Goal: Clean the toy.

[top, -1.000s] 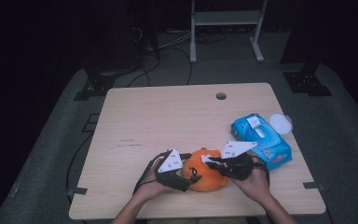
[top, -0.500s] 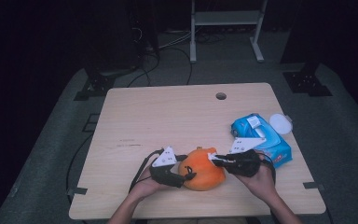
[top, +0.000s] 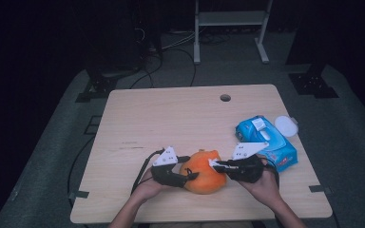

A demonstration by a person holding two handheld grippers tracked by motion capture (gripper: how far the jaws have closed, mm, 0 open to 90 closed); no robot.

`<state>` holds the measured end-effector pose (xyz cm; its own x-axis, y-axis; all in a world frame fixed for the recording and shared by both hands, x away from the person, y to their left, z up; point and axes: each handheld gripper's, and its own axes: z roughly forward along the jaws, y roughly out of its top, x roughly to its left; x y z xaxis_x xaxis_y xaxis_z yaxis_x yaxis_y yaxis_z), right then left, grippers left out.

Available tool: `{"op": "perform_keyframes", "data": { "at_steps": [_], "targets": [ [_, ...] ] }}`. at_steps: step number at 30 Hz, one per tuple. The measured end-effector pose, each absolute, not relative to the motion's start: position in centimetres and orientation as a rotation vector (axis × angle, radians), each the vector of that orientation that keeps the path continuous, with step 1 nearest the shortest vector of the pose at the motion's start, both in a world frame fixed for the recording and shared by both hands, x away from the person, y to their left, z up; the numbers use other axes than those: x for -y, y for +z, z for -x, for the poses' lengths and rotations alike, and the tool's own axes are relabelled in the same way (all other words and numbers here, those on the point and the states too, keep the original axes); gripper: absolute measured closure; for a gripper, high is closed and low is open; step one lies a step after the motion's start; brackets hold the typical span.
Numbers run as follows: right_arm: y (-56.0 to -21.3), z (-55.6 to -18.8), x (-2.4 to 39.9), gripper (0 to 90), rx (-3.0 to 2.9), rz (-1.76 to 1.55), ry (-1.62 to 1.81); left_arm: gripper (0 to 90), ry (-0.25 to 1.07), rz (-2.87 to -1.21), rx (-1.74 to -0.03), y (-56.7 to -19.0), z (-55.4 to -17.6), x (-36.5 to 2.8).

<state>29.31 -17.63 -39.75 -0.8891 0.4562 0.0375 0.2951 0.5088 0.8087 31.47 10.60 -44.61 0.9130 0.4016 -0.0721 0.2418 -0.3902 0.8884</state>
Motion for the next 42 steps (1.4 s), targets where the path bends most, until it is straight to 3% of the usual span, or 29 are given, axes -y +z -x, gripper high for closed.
{"op": "perform_keyframes", "data": {
  "at_steps": [13, 23, 33, 39, 42],
  "targets": [
    [-40.1, -30.6, 18.7, 80.2, -2.546, -0.751, 1.356, 33.7, 0.186, -2.0, -0.407, -44.9, -31.1, -10.4],
    [-40.2, -30.2, 19.5, 80.2, -2.592, -0.754, 1.36, 32.3, 0.167, -1.977, -0.523, -45.0, -31.7, -10.9],
    [-40.1, -30.8, 19.0, 80.3, -2.537, -0.787, 1.362, 34.6, 0.219, -2.016, -0.346, -44.8, -30.4, -9.5],
    [-40.3, -31.3, 19.4, 80.2, -2.52, -0.819, 1.371, 31.4, 0.209, -2.029, -0.302, -44.7, -30.0, -9.2],
    [-40.4, -30.9, 19.1, 80.1, -2.54, -0.781, 1.357, 17.7, 0.198, -2.021, -0.334, -44.2, -30.3, -9.3]
  ]
}}
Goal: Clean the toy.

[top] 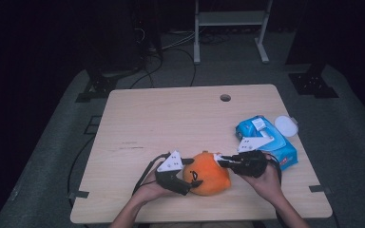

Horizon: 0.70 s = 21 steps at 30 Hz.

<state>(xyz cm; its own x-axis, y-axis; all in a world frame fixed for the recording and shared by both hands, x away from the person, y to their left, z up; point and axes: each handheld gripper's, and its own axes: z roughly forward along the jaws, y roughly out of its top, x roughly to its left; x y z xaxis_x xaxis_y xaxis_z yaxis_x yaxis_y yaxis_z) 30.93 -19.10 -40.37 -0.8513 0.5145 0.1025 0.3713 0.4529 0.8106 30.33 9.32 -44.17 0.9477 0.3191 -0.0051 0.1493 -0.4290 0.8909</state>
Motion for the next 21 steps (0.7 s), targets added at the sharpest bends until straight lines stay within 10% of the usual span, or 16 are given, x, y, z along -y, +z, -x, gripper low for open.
{"op": "perform_keyframes", "data": {
  "at_steps": [14, 21],
  "targets": [
    [-39.7, -30.2, 17.9, 80.1, -2.561, -0.674, 1.366, 27.1, 0.213, -2.041, -0.33, -44.3, -29.6, -8.6],
    [-40.3, -29.9, 18.2, 80.1, -2.645, -0.607, 1.351, 5.7, 0.15, -2.011, -0.415, -44.1, -30.6, -9.0]
  ]
}}
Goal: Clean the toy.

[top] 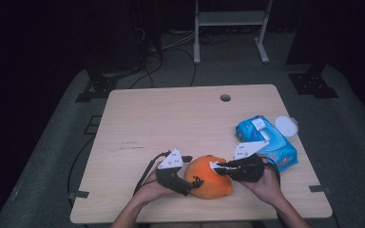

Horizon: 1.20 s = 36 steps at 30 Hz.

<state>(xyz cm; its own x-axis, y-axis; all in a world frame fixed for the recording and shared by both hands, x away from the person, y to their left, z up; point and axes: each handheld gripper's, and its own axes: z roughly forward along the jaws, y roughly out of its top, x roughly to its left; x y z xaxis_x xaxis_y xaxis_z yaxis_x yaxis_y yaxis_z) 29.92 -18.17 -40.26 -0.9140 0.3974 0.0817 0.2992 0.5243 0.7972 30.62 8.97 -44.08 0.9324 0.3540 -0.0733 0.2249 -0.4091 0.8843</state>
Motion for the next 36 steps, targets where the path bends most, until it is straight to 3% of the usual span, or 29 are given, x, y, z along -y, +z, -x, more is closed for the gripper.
{"op": "perform_keyframes", "data": {
  "at_steps": [4, 8, 11, 16, 19, 21, 23, 25, 27, 29, 36],
  "targets": [
    [-40.2, -29.7, 18.0, 80.0, -2.663, -0.575, 1.351, 3.0, 0.076, -2.015, -0.461, -44.9, -30.9, -8.5],
    [-40.1, -29.6, 18.0, 80.2, -2.648, -0.576, 1.328, 25.5, 0.115, -2.014, -0.413, -45.0, -30.5, -8.3],
    [-39.5, -29.7, 18.2, 80.1, -2.603, -0.597, 1.357, 31.5, 0.224, -1.991, -0.378, -44.2, -30.3, -8.3],
    [-39.2, -29.7, 17.8, 80.0, -2.571, -0.594, 1.364, 31.8, 0.363, -1.993, -0.332, -43.8, -29.9, -7.7],
    [-39.6, -29.9, 17.8, 80.1, -2.594, -0.596, 1.365, 25.5, 0.315, -2.002, -0.339, -44.0, -29.9, -7.9],
    [-40.0, -29.9, 17.8, 80.1, -2.638, -0.573, 1.363, 12.8, 0.24, -1.99, -0.364, -43.8, -30.2, -8.4],
    [-40.1, -29.7, 17.7, 80.1, -2.651, -0.557, 1.353, 10.1, 0.154, -1.963, -0.429, -44.0, -30.8, -8.8],
    [-40.2, -29.7, 17.7, 80.1, -2.656, -0.55, 1.357, 10.8, 0.147, -1.964, -0.435, -44.2, -30.8, -8.8],
    [-40.1, -29.4, 17.4, 80.1, -2.657, -0.542, 1.35, 21.9, 0.197, -1.977, -0.404, -44.4, -30.3, -8.5],
    [-39.8, -29.1, 16.7, 80.1, -2.633, -0.53, 1.374, 25.9, 0.246, -1.998, -0.369, -44.1, -29.8, -8.0],
    [-39.2, -29.0, 16.2, 80.3, -2.572, -0.544, 1.348, 27.0, 0.265, -2.007, -0.356, -44.2, -29.5, -8.1]
  ]
}}
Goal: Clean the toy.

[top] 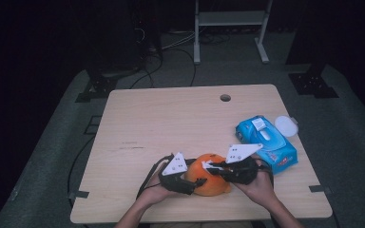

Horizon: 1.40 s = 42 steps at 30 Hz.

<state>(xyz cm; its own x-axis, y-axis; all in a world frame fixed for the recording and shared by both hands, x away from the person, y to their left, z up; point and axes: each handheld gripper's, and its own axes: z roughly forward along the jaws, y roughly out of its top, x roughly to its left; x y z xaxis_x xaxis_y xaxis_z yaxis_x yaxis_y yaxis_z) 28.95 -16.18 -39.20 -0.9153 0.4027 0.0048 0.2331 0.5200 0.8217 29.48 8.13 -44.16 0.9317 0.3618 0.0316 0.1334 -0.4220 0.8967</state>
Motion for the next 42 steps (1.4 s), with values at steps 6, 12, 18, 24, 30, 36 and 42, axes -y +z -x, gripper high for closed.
{"op": "perform_keyframes", "data": {
  "at_steps": [6, 12, 18, 24, 30, 36, 42],
  "targets": [
    [-39.5, -29.5, 18.1, 80.3, -2.555, -0.611, 1.336, 24.8, 0.213, -2.012, -0.342, -44.1, -29.5, -8.4],
    [-39.8, -29.0, 17.7, 80.3, -2.596, -0.559, 1.318, 13.1, 0.171, -1.982, -0.363, -43.4, -30.1, -8.9],
    [-39.7, -28.0, 16.0, 80.1, -2.614, -0.464, 1.292, 24.1, 0.181, -2.015, -0.355, -43.9, -30.0, -8.4],
    [-39.5, -28.9, 17.5, 80.2, -2.583, -0.538, 1.331, 28.4, 0.168, -2.014, -0.386, -44.1, -30.3, -8.9],
    [-40.0, -30.0, 19.7, 80.2, -2.572, -0.652, 1.338, 28.5, 0.158, -2.004, -0.409, -44.4, -30.6, -9.5],
    [-39.8, -29.9, 19.2, 80.1, -2.564, -0.643, 1.344, 27.4, 0.192, -2.018, -0.371, -44.2, -30.1, -8.9],
    [-39.3, -29.8, 19.1, 80.2, -2.542, -0.637, 1.366, 27.3, 0.21, -2.021, -0.336, -44.1, -29.8, -8.6]
  ]
}}
